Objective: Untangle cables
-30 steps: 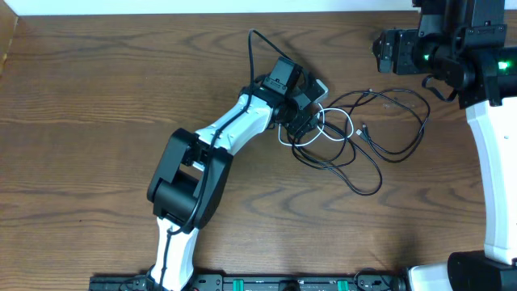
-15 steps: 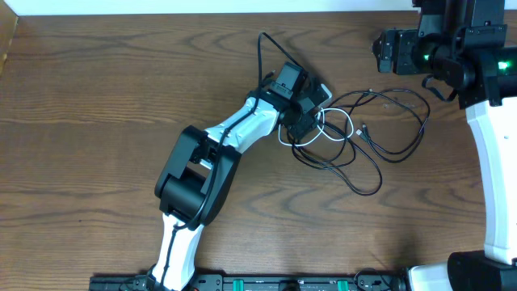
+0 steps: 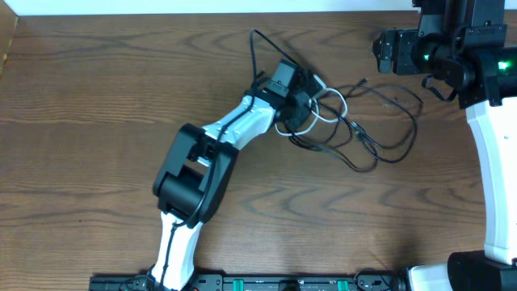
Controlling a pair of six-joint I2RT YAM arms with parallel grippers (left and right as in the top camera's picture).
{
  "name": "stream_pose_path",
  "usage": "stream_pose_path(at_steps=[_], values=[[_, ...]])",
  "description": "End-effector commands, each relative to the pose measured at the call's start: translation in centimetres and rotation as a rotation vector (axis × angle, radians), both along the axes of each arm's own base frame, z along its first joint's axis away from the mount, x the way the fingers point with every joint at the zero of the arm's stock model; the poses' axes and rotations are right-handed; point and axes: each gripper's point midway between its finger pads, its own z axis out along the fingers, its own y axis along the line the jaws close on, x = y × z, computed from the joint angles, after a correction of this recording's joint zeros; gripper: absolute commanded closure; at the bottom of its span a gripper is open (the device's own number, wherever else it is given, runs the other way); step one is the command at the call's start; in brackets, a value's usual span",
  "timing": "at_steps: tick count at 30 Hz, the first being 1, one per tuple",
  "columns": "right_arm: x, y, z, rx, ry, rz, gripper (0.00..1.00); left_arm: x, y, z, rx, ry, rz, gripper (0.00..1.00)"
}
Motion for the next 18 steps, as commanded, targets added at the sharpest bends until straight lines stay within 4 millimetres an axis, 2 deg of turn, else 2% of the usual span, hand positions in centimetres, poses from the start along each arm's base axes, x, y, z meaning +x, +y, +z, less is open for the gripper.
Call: stream_pose_path(at_steps=[1, 4, 5, 7, 10, 12, 18], values=[[0.2, 0.9, -0.7, 0.031, 0.019, 0.029, 0.12, 3.0, 2.6, 11.0, -0.100, -0.169, 0.173, 0.92], [0.5, 2.0, -1.3, 0.065, 0.036, 0.069, 0.13, 2.2, 3.9, 17.3, -0.180, -0.233, 0.224, 0.93], [0.6, 2.3, -1.5, 0.076, 0.044, 0.080, 0.13, 2.0, 4.1, 18.4, -0.194, -0.243, 0.233, 0.93], [1.0, 3.5, -2.1, 0.116, 0.059, 0.124, 0.14, 0.7, 4.8, 22.3, -0.243, -0.280, 0.251, 0.92], [1.5, 5.5, -2.5, 0.183, 0.063, 0.196, 0.15, -1.0, 5.6, 25.6, -0.297, -0.290, 0.285, 0.92], [2.0, 7.2, -2.5, 0.227, 0.053, 0.254, 0.16, -1.9, 6.0, 26.9, -0.322, -0.286, 0.302, 0.92], [2.9, 9.2, -3.2, 0.250, 0.045, 0.309, 0.18, -3.0, 6.2, 28.6, -0.369, -0.282, 0.310, 0.92]])
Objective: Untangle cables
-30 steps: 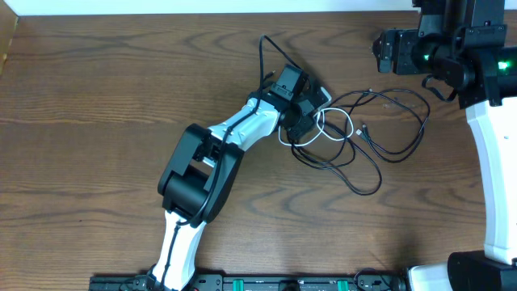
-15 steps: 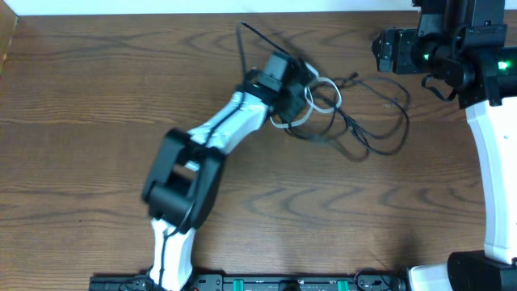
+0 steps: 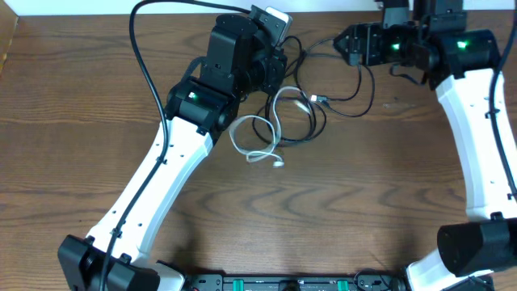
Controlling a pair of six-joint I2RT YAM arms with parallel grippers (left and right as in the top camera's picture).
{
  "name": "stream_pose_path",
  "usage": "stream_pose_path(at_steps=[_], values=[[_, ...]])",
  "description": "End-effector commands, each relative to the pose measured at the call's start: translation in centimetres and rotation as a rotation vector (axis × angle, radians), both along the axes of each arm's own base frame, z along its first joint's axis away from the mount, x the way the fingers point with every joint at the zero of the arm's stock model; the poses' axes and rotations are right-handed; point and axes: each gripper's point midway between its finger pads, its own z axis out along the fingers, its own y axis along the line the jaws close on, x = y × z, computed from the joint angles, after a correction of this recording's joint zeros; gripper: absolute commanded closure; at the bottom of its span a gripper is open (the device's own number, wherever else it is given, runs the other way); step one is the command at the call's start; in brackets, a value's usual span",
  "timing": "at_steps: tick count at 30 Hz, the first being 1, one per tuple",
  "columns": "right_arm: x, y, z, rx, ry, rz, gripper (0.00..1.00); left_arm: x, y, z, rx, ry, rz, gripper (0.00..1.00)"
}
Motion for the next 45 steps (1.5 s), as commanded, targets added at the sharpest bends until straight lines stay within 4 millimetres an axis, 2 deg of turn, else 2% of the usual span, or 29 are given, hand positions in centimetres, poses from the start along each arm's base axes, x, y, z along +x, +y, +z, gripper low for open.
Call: stream_pose_path(at_steps=[1, 5, 10, 15, 20, 23, 25, 28, 32, 34, 39, 43, 45], values=[[-0.1, 2.0, -0.6, 0.041, 0.016, 0.063, 0.19, -0.3, 0.0, 1.7, -0.059, -0.011, 0.015, 0.92], [0.4, 2.5, -1.6, 0.034, 0.025, 0.082, 0.19, -0.3, 0.4, 3.8, -0.105, -0.063, 0.030, 0.93], [0.7, 3.7, -2.7, 0.028, 0.001, 0.187, 0.18, -0.2, 2.4, 8.8, -0.241, -0.157, 0.100, 0.92], [1.5, 5.2, -4.1, 0.005, -0.034, 0.264, 0.17, -1.8, 4.4, 14.0, -0.378, -0.245, 0.143, 0.92], [2.2, 7.2, -6.5, 0.020, -0.008, 0.309, 0.16, -4.6, 5.5, 19.3, -0.471, -0.373, 0.129, 0.93], [2.1, 8.0, -7.7, 0.029, 0.020, 0.330, 0.18, -5.6, 6.0, 21.2, -0.498, -0.430, 0.127, 0.93], [2.0, 8.6, -8.7, 0.034, 0.044, 0.345, 0.19, -5.8, 7.3, 22.3, -0.505, -0.471, 0.187, 0.92], [1.4, 9.7, -9.1, 0.070, 0.063, 0.384, 0.21, -5.9, 9.3, 23.1, -0.505, -0.510, 0.281, 0.92], [2.0, 9.1, -9.9, 0.042, 0.099, 0.309, 0.23, -6.3, 12.2, 24.2, -0.505, -0.559, 0.391, 0.92], [1.2, 10.1, -9.2, 0.101, 0.102, 0.364, 0.27, -6.4, 13.8, 24.7, -0.503, -0.585, 0.447, 0.92], [-0.3, 12.2, -8.5, 0.149, 0.086, 0.466, 0.31, -5.9, 14.5, 24.3, -0.490, -0.579, 0.470, 0.93], [-0.4, 12.4, -8.4, 0.145, 0.073, 0.486, 0.29, -5.5, 14.6, 23.9, -0.482, -0.572, 0.484, 0.93], [-0.8, 12.6, -7.6, 0.170, 0.041, 0.542, 0.26, -5.4, 15.1, 23.6, -0.473, -0.569, 0.516, 0.93]])
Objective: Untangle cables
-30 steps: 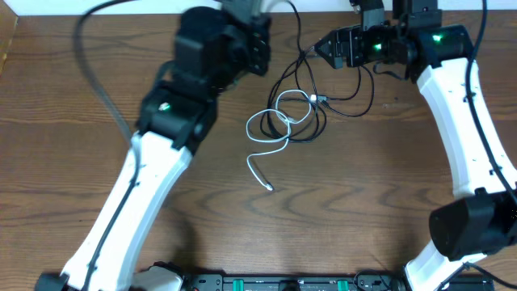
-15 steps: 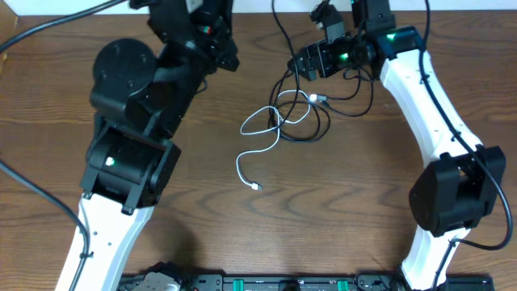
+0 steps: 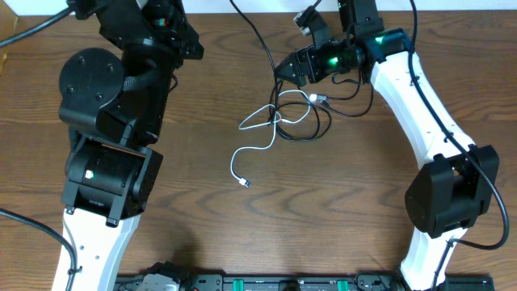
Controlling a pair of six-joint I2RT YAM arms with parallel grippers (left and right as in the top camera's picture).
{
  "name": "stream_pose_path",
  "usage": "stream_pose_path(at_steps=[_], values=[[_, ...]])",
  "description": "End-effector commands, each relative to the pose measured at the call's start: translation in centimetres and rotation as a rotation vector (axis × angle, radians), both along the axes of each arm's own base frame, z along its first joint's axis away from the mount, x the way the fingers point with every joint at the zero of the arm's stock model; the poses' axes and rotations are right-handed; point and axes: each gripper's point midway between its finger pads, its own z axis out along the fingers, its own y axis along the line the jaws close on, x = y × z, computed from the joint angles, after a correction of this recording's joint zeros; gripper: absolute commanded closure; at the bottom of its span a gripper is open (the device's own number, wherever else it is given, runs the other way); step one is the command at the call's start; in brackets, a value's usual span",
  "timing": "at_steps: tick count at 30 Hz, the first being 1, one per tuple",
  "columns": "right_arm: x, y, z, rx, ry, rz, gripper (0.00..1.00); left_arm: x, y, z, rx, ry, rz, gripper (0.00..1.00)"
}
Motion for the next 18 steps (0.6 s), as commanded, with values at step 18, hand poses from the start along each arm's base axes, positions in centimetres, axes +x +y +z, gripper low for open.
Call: stream_pose_path(at_steps=[18], values=[[-3.9, 2.2, 2.7, 0.183, -0.086, 0.298, 0.33, 1.1, 1.4, -2.2, -0.064, 0.097, 0.081, 0.92]])
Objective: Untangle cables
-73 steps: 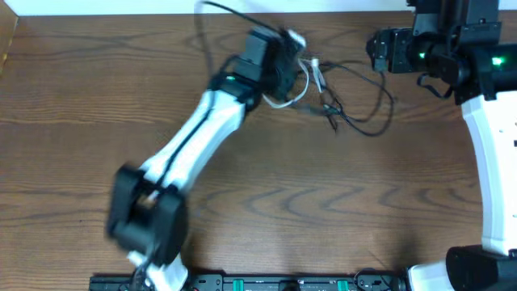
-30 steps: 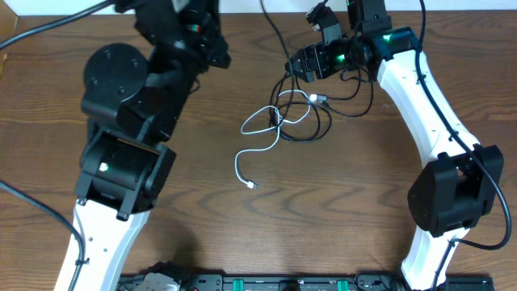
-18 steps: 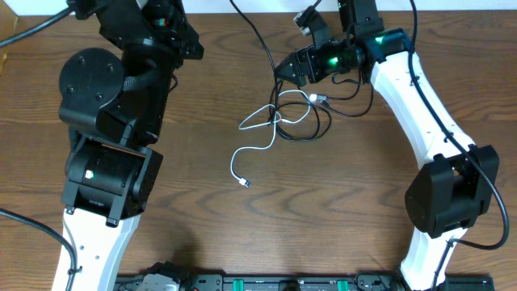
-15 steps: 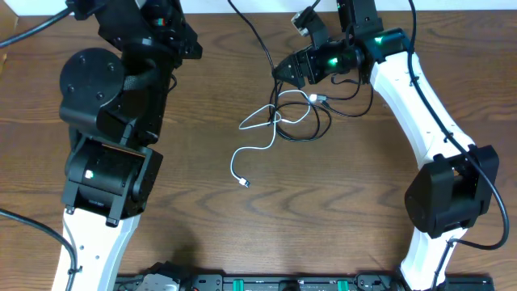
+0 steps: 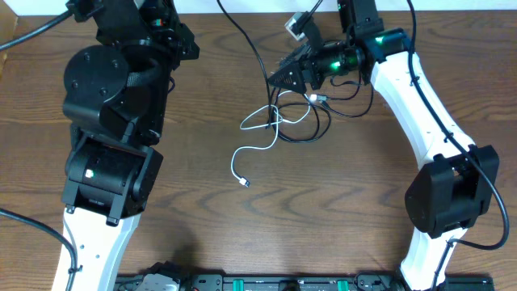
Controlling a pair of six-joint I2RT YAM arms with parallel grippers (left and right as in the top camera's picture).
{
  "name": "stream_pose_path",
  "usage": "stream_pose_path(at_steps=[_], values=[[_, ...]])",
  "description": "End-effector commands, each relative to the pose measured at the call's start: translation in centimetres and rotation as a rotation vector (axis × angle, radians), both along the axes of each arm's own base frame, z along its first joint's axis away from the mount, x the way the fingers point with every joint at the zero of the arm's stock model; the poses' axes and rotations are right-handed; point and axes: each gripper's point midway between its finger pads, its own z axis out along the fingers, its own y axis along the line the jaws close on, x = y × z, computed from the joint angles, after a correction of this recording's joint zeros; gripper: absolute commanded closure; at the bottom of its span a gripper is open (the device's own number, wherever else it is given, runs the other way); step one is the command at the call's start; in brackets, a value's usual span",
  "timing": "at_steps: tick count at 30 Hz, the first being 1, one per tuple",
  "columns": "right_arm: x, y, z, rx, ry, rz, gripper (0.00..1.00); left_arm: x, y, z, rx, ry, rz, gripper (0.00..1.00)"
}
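Note:
A white cable loops at the tangle's left, and its tail runs down to a plug on the table. The black cables lie coiled just right of it, with a silver plug among them. One black strand rises from the tangle and leaves the frame at the top edge. My right gripper points left at the tangle's top, its tips closed where that strand meets the coil. My left arm is raised at the left. Its fingers are hidden near the top edge.
The brown wooden table ends at a pale wall along the back. The left arm's bulk covers the table's left side. A rail of equipment runs along the front edge.
My right gripper has shifted slightly left and down onto the tangle's top. The rising black strand leans a little further left at the top. The white cable lies as before.
First my left gripper sat in the tangle mid-table, with the right arm far back right. Then the left arm was at the back and the white cable lay spread out leftward. Later the left arm stood high at left with a black strand lifted and the right gripper at the tangle.

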Motion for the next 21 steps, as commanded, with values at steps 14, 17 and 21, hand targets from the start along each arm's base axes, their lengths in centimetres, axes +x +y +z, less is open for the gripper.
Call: stream_pose_path(at_steps=[14, 17, 21], values=[[-3.3, 2.5, -0.9, -0.046, -0.043, 0.137, 0.30, 5.8, -1.5, -8.3, -0.094, 0.249, 0.019, 0.93], [-3.7, 3.5, -2.0, -0.122, -0.068, 0.135, 0.30, 6.1, -1.5, -8.6, -0.092, 0.257, 0.020, 0.92], [-3.2, 4.1, -3.2, -0.221, -0.083, 0.074, 0.35, 6.1, -1.5, -8.6, -0.092, 0.257, 0.021, 0.92]])
